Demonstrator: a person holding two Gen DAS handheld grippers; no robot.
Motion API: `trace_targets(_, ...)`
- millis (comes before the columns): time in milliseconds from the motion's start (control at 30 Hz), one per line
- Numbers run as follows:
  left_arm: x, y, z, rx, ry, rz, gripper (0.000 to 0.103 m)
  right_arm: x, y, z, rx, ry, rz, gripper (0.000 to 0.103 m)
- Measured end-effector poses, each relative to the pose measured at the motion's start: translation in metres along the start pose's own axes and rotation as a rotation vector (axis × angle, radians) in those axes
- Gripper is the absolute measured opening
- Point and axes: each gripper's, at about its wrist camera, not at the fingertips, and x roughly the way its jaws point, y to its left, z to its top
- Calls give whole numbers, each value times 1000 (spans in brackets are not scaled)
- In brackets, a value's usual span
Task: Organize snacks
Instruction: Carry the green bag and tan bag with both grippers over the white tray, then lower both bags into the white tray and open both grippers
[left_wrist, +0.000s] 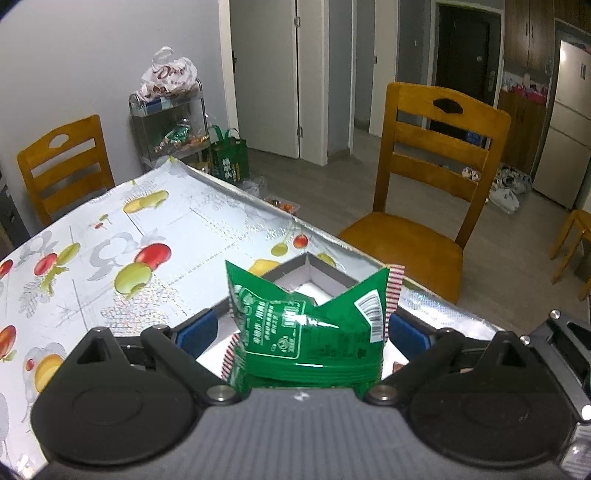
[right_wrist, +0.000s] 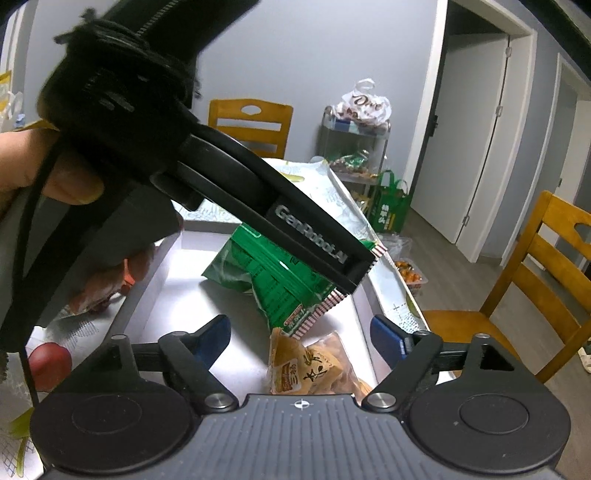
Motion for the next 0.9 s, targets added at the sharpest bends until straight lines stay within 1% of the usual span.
trace_targets(67, -9, 3, 0, -12, -18, -2, 100, -3, 0, 1, 0, -8, -1, 87)
trace_targets(133, -18, 5, -1, -23, -34, -6, 100, -7, 1, 2, 2, -18, -4, 92)
trace_targets(267, -37, 10, -3, -39, -61, -17, 100, -15, 3, 3, 13, -32, -9, 96)
trace_targets(333, -47, 12, -6, -43, -76, -21, 100, -18, 3, 4, 22, -39, -7, 102)
trace_targets(367, -52, 13, -7, -47, -82, -23, 101, -21, 4, 4, 27, -43, -6, 103)
trace_targets(633, -88, 29, -24, -74, -117, -31, 102, -35, 17, 9, 31, -56, -3, 103)
trace_targets(900, -135, 49, -41, -76, -156, -7, 102, -48, 36, 18, 36, -75, 46, 103)
